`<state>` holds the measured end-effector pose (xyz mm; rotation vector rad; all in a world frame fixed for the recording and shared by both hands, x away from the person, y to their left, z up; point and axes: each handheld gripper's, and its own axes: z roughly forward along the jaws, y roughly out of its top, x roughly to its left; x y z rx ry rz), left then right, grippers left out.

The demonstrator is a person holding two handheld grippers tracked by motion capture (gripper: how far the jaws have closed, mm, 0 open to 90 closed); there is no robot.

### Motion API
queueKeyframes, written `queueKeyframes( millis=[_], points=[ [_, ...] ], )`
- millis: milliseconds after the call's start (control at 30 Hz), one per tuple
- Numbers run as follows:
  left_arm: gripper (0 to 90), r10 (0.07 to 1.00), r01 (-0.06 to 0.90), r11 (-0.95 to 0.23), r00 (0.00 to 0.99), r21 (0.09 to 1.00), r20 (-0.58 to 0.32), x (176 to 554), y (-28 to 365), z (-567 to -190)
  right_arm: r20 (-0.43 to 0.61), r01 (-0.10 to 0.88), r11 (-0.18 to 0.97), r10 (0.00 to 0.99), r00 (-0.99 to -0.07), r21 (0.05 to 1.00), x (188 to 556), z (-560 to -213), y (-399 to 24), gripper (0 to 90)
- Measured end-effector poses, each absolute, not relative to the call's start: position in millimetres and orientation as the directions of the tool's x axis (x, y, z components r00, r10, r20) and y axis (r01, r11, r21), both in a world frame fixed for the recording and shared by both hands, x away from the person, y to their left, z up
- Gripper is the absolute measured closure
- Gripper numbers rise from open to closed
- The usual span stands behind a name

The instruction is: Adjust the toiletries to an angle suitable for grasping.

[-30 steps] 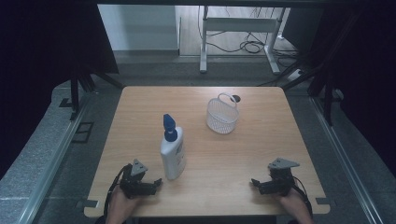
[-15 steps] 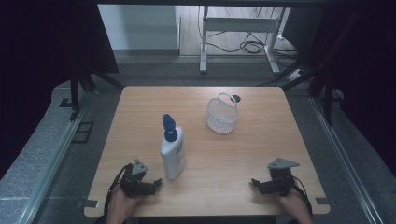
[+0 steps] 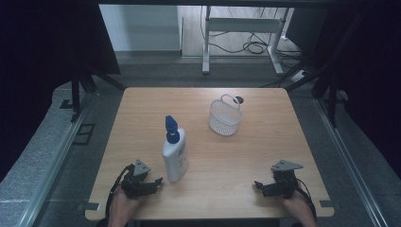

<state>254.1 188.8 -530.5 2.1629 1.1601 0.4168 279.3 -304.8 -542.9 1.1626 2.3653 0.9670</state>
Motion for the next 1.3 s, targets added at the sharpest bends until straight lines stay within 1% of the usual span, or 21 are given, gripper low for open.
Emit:
queueKeyframes(
  millis=[33,333,533,567,600,700,933,1067,1300],
  points=[
    [36.9,0.829,0.625,-0.405,0.56,0.667,-0.021,254.6,188.8,-530.2,0.001,0.565,0.436,0.791,-0.611,0.7,279.4,-542.9,-304.7,0.0],
    [55.9,0.818,0.61,-0.414,0.575,0.676,-0.017,261.5,183.3,-526.9,0.002,0.565,0.437,0.79,-0.613,0.7,280.2,-542.9,-304.0,0.0],
    [66.0,0.825,0.602,-0.392,0.564,0.696,-0.023,266.6,180.6,-525.1,0.002,0.566,0.436,0.791,-0.612,0.7,280.6,-542.9,-303.5,0.0],
    [66.0,0.828,0.602,-0.385,0.561,0.699,-0.026,267.4,180.3,-524.9,0.002,0.565,0.436,0.791,-0.612,0.7,280.7,-542.9,-303.4,0.0],
    [69.5,0.831,0.602,-0.376,0.556,0.705,-0.032,269.3,181.0,-524.3,0.002,0.566,0.436,0.791,-0.612,0.7,280.8,-542.9,-303.3,0.0],
    [74.3,0.836,0.603,-0.354,0.547,0.715,-0.047,271.9,183.2,-523.5,0.002,0.565,0.436,0.791,-0.612,0.7,281.0,-542.9,-303.0,0.0],
    [84.3,0.836,0.599,-0.345,0.546,0.723,-0.054,275.8,185.2,-522.5,0.002,0.565,0.437,0.79,-0.613,0.7,281.7,-543.0,-302.2,0.0],
    [88.7,0.832,0.595,-0.343,0.552,0.726,-0.059,277.2,184.7,-522.3,0.002,0.563,0.439,0.788,-0.616,0.7,282.2,-543.1,-302.0,0.0],
    [89.1,0.819,0.593,-0.361,0.571,0.72,-0.06,284.8,179.4,-525.3,0.001,0.563,0.439,0.788,-0.616,0.7,282.4,-543.1,-301.7,0.0]
  ],
)
